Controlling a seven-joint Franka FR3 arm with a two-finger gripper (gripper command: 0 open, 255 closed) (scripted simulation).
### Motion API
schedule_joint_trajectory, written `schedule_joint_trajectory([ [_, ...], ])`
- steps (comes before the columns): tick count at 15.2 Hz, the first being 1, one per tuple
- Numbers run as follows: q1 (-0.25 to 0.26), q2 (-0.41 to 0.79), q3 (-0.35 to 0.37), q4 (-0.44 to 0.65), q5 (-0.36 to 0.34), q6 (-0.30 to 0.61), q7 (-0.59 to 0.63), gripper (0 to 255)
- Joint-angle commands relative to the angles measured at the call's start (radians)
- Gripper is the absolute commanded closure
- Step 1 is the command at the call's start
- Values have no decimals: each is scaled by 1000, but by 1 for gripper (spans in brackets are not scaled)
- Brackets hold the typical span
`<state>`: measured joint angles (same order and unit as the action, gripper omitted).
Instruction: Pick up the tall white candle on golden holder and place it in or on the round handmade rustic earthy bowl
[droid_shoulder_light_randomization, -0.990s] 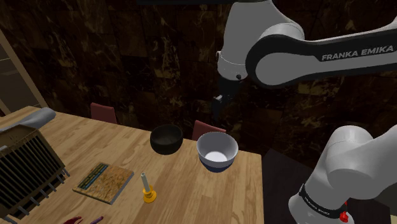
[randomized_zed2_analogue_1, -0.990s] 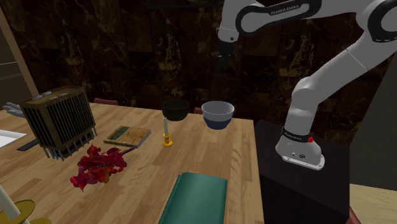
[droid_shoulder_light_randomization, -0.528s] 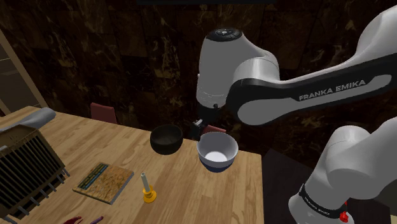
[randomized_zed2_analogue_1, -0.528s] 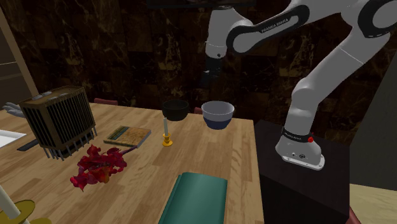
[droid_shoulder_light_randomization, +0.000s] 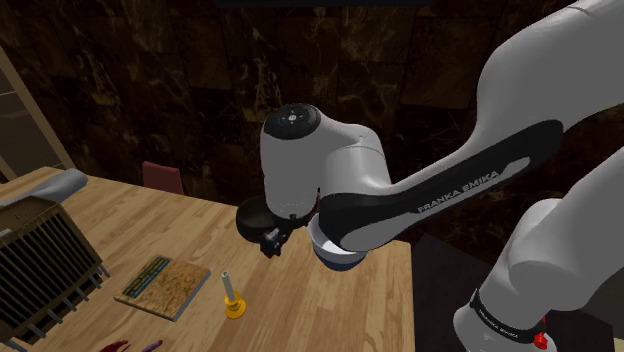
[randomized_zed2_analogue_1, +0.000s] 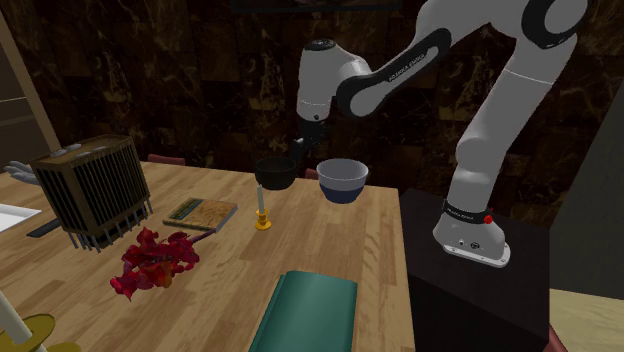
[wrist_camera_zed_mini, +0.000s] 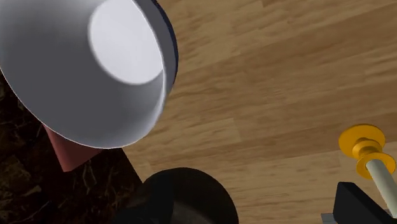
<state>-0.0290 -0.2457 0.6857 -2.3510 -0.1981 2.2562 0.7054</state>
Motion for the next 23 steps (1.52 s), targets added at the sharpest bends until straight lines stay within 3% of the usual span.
schedule_joint_trajectory([
  [1,-27,102,68,51,-96,12,117,0],
  [5,-24,322,136,163,-328,-17,346,0],
  [8,47,488,120,264,-487,-69,488,0],
  [12,176,679,57,413,-630,-138,608,0],
  [14,223,743,33,472,-668,-160,638,0],
  [23,230,806,-12,470,-731,-109,668,0],
])
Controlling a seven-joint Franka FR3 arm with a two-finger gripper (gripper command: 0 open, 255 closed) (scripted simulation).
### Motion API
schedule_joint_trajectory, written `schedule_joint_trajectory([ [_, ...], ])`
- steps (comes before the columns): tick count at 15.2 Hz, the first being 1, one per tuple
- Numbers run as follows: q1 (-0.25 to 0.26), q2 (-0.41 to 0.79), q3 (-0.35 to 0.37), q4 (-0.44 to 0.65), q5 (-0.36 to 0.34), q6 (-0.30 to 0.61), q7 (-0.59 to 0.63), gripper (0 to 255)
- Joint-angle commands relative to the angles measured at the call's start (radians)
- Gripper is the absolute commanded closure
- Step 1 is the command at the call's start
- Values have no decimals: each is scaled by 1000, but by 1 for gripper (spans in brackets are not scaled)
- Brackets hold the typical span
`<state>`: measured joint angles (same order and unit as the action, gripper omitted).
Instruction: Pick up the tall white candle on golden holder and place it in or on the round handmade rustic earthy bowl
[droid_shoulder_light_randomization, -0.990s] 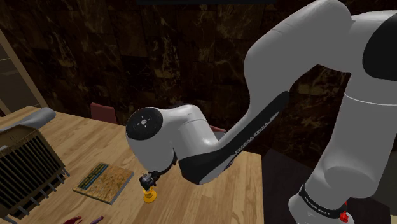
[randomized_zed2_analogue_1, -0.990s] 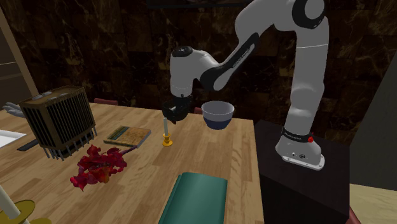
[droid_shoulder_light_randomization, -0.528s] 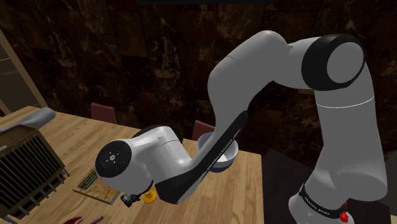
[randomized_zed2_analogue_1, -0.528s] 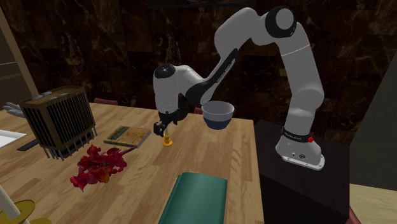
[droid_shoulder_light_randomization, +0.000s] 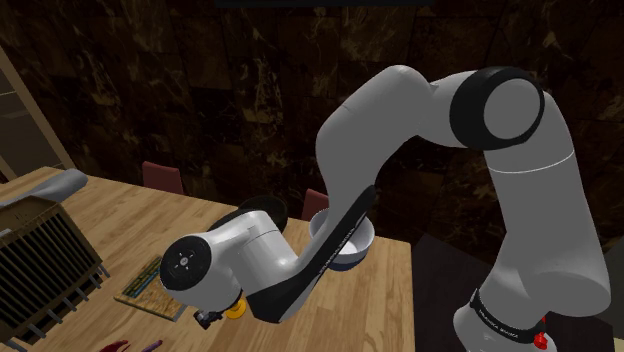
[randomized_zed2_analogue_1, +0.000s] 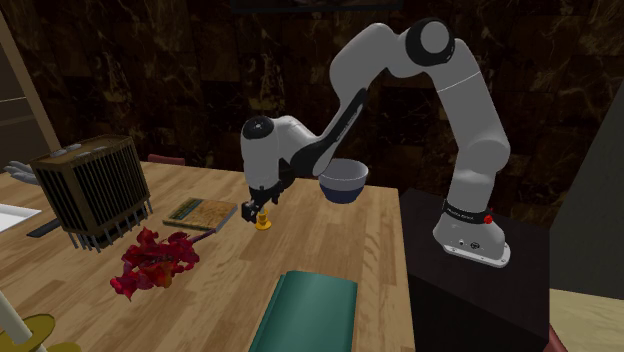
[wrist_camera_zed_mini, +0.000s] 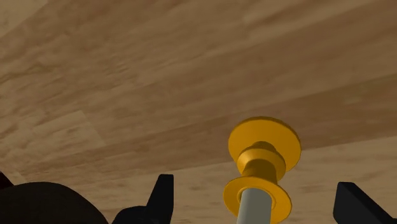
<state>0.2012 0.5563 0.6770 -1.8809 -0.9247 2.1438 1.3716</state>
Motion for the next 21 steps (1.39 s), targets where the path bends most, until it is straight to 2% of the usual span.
schedule_joint_trajectory([
  [1,0,4,-3,0,-4,4,2,0],
  [6,0,4,-3,0,-4,4,2,0],
  [7,0,4,-3,0,-4,4,2,255],
  [16,0,4,-3,0,-4,4,2,255],
  [21,-18,-41,23,2,39,-25,-36,255],
])
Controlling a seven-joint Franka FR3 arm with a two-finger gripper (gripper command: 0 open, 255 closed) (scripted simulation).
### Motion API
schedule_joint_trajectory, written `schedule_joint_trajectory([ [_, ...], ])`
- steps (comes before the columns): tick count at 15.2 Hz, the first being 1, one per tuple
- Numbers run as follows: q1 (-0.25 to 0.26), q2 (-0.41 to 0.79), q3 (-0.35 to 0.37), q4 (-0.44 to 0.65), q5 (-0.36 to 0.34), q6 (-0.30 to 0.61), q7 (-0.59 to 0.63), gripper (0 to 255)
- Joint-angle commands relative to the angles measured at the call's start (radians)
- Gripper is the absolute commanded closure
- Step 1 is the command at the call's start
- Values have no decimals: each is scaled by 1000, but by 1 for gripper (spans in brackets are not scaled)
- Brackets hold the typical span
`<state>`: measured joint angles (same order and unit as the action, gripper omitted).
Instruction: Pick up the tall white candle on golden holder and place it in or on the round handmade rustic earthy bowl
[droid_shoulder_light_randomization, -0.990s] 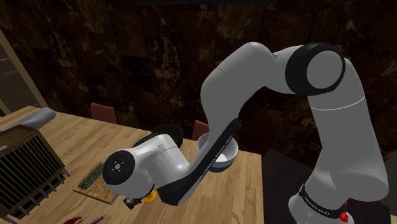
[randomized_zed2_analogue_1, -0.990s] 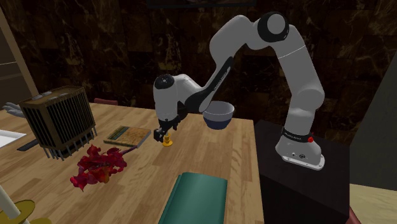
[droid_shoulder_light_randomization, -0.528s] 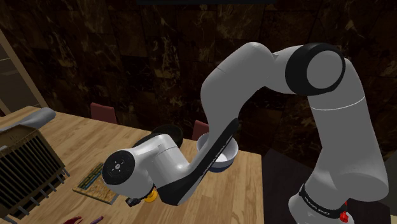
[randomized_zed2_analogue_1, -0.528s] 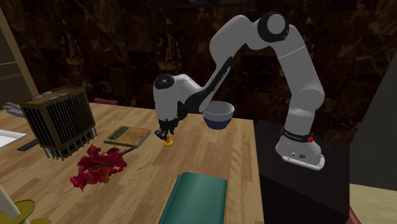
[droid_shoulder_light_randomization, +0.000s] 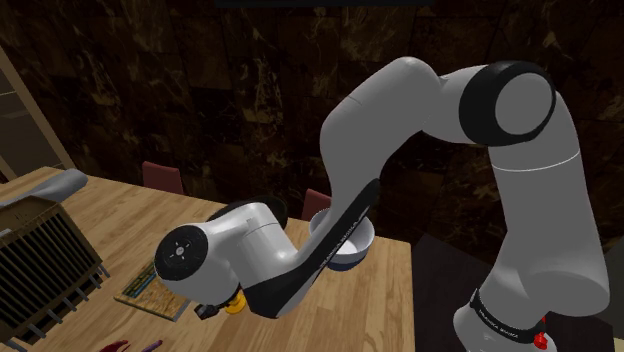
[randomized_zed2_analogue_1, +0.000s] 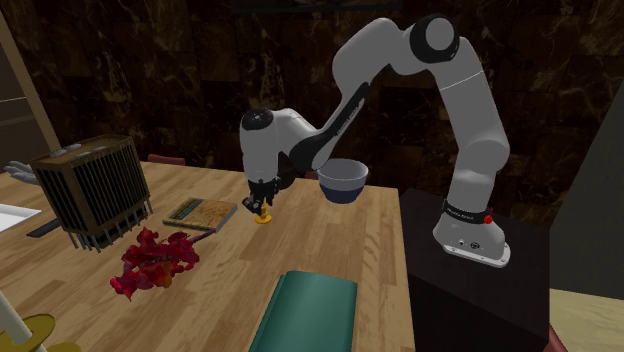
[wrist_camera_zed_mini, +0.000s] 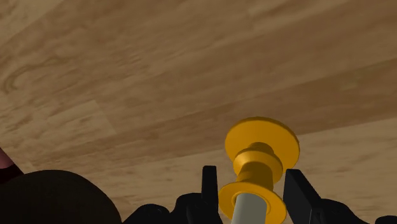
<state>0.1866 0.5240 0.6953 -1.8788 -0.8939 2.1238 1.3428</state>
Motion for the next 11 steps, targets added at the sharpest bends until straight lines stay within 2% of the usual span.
schedule_joint_trajectory([
  [1,-7,-17,10,1,17,-11,-15,255],
  [11,-39,-99,55,24,101,-77,-92,255],
])
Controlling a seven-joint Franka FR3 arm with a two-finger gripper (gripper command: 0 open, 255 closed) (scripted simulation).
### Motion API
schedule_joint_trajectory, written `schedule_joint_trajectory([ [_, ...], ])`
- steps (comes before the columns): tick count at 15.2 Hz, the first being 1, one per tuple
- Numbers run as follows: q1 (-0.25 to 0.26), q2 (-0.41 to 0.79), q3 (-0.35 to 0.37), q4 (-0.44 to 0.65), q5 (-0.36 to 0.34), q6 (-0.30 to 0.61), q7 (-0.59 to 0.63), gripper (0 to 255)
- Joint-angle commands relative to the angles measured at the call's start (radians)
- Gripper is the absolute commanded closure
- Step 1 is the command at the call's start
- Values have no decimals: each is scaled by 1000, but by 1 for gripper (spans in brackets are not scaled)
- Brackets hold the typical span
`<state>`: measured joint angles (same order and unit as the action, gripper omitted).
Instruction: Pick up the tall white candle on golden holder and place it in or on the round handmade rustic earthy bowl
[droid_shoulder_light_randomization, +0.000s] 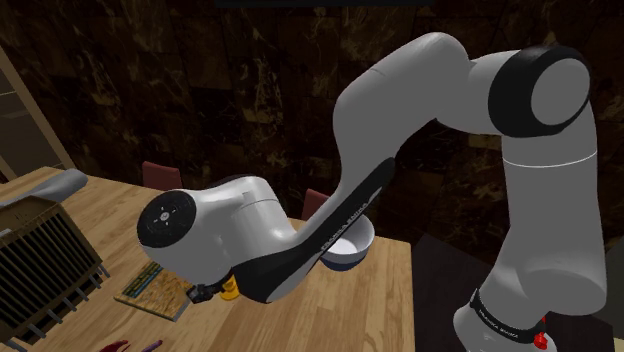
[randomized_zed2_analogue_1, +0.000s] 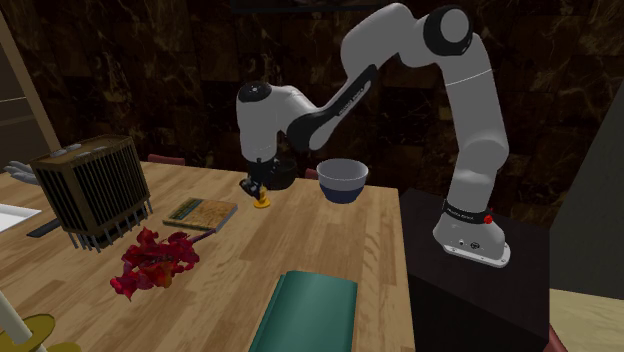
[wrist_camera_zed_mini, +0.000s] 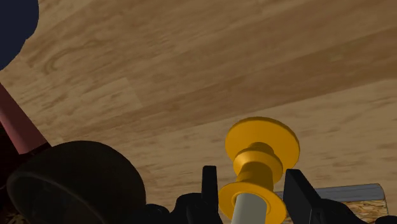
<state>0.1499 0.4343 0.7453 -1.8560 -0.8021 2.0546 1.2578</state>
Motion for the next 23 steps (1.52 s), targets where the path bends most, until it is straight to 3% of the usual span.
schedule_joint_trajectory([
  [1,-5,-17,9,5,17,-14,-14,255],
  [17,-35,-116,58,92,128,-141,-129,255],
  [23,-158,-164,24,22,148,-41,-249,255],
])
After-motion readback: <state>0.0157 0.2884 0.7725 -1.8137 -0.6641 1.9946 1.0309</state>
